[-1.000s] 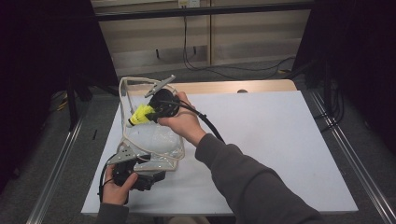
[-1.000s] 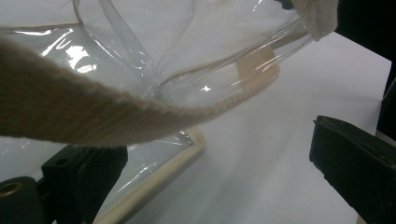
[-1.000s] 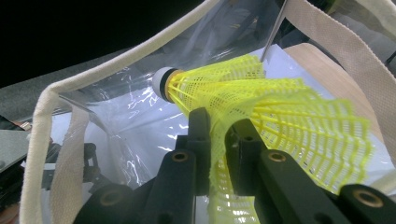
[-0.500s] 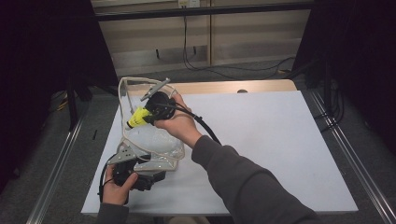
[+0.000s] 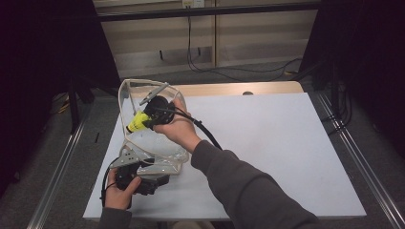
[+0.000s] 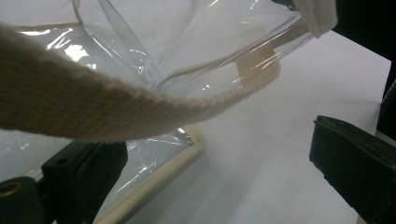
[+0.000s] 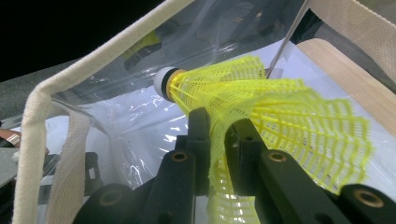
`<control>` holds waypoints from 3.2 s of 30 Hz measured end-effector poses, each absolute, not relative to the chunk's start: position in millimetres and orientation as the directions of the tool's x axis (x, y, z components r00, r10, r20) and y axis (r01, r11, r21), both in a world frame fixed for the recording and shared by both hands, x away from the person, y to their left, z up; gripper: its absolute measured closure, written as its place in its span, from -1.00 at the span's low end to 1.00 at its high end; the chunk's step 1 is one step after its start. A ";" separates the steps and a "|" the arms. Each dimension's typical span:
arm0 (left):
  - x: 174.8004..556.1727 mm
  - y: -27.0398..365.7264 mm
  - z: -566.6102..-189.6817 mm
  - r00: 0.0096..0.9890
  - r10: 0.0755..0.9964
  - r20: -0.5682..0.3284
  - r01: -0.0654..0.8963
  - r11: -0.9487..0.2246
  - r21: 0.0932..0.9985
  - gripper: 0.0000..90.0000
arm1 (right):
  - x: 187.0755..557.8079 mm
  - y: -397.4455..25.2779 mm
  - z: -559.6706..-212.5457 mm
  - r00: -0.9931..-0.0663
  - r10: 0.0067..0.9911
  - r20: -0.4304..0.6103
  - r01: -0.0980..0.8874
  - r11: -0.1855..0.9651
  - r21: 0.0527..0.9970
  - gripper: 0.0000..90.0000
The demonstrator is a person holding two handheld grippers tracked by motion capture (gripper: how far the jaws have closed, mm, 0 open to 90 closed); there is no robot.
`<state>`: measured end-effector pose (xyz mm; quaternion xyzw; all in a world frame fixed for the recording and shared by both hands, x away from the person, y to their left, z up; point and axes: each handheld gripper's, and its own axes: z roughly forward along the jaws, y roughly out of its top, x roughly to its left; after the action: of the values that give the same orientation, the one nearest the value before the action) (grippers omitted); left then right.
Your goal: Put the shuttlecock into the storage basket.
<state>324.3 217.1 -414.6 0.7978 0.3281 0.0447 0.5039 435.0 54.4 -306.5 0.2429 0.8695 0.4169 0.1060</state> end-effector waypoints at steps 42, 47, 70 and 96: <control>324.1 217.1 -414.7 0.782 0.567 -0.257 0.476 -0.279 0.834 -0.91 | 435.5 72.2 -325.0 -0.847 0.531 0.027 0.363 0.539 0.760 0.80; 324.2 217.3 -414.7 0.782 0.568 -0.258 0.478 -0.280 0.832 -0.91 | 436.7 73.8 -327.7 -0.847 0.530 0.033 0.367 0.538 0.759 0.80; 323.2 215.9 -414.8 0.783 0.571 -0.249 0.475 -0.288 0.832 -0.91 | 439.3 77.9 -339.6 -0.842 0.536 0.063 0.393 0.530 0.751 0.79; 323.5 216.8 -415.3 0.782 0.570 -0.252 0.477 -0.287 0.830 -0.91 | 439.8 81.0 -343.7 -0.839 0.539 0.070 0.402 0.528 0.748 0.78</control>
<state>323.5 216.8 -415.3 0.8009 0.3270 0.0465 0.4994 439.8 81.0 -343.7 0.2703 0.8700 0.4034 0.0849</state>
